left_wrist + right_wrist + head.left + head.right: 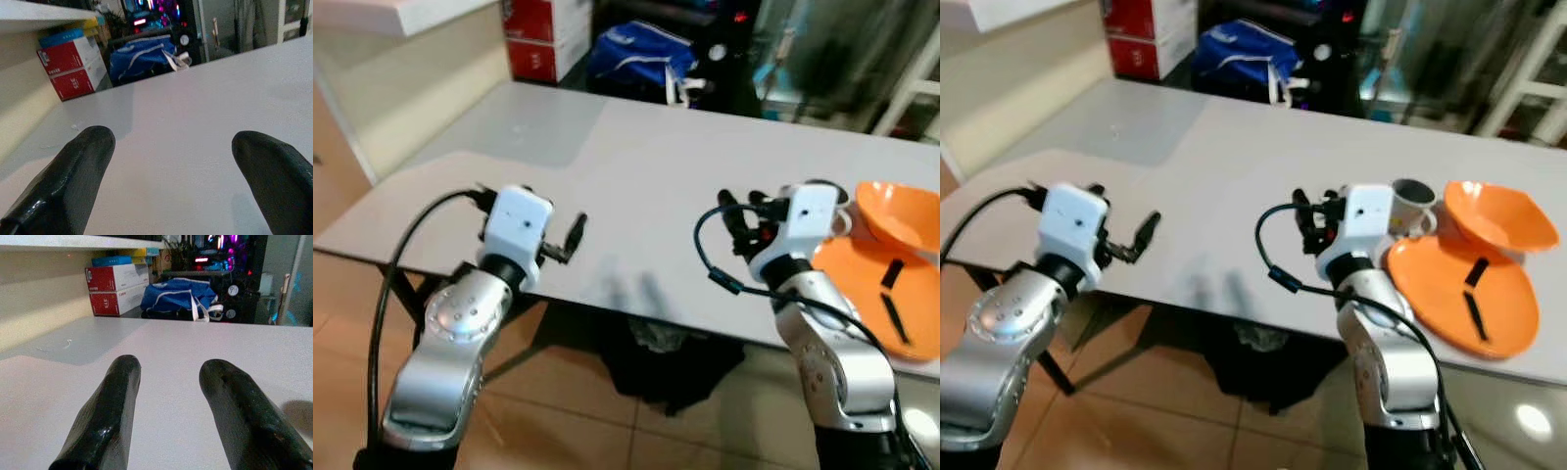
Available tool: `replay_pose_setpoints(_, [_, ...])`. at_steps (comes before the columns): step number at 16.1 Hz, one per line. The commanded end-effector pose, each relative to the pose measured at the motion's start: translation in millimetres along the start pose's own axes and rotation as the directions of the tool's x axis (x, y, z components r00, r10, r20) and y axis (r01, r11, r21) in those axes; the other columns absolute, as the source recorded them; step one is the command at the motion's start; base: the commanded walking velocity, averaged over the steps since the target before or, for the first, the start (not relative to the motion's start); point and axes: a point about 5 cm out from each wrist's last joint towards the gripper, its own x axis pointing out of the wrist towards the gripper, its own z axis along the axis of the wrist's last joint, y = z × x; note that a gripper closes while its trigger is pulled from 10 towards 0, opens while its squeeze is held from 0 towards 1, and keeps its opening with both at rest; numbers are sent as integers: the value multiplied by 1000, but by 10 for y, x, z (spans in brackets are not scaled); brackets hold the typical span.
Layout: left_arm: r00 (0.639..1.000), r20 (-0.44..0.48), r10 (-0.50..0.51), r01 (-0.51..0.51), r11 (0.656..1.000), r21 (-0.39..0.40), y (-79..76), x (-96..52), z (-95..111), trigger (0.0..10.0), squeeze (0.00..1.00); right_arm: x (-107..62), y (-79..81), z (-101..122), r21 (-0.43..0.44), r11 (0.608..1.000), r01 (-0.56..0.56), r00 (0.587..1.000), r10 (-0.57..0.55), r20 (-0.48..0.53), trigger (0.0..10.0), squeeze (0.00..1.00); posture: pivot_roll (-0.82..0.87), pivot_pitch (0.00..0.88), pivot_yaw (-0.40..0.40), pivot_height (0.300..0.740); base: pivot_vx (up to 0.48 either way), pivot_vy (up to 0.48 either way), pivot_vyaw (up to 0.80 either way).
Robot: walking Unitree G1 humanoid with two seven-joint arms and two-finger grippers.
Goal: Setting the table
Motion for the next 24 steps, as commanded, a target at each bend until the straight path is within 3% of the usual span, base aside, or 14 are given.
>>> replay_pose_setpoints(1, [999,-10,38,-38,999,10,62,-17,8,10000,0,21,38,19,4,1000,-12,1000,12,-3,10000,0,6,0,-53,740,0,480,-800])
replay_pose_setpoints(2, [999,-19,28,-28,999,-26,53,-14,3,10000,86,25,66,3,40,998,-45,999,46,-9,10000,1000,6,0,-54,740,0,480,-800])
replay_pose_setpoints(3, [1000,-20,22,-23,998,-52,43,-15,5,10000,1000,28,71,-1,53,997,-50,999,50,-10,10000,1000,6,0,-54,740,0,480,-800])
replay_pose_setpoints(10, [997,-13,72,-73,997,-28,103,-49,38,10000,1000,39,108,-15,31,997,-72,997,73,-32,10000,1000,10,0,-58,740,0,480,-743])
replay_pose_setpoints(11, [997,-15,71,-72,997,-34,92,-68,25,10000,106,32,135,-28,5,995,-100,994,101,-41,10000,0,12,0,-59,740,0,480,0])
replay_pose_setpoints(12, [998,-19,62,-63,997,-39,72,-91,9,10000,0,28,152,-38,-12,993,-120,992,119,-49,10000,0,16,0,-62,740,0,480,0])
replay_pose_setpoints(13, [998,-24,59,-60,998,-34,64,-107,-2,10000,0,23,161,-38,-5,991,-133,990,132,-45,10000,0,16,0,-62,740,0,480,0])
replay_pose_setpoints(14, [998,-42,44,-45,999,-24,42,-159,-39,10000,0,-18,225,-69,-124,960,-250,967,241,-85,10000,0,18,0,-66,740,0,480,0])
replay_pose_setpoints(17, [998,-42,44,-44,999,-14,49,-164,-35,10000,0,-36,238,-97,-167,945,-283,957,267,-109,10000,0,19,0,-69,740,0,480,533])
replay_pose_setpoints(19, [998,-35,46,-46,999,-8,52,-147,-19,10000,0,-25,238,-85,-169,946,-276,960,261,-103,10000,0,15,0,-65,740,0,480,800])
replay_pose_setpoints(22, [998,-10,58,-58,998,-4,68,-122,23,10000,0,7,180,-47,-59,980,-191,980,188,-62,10000,0,9,4,-61,740,0,480,0])
replay_pose_setpoints(24, [998,-7,66,-66,998,-7,80,-111,33,10000,0,27,167,-10,-52,983,-176,984,174,-38,10000,0,9,4,-64,740,0,480,0])
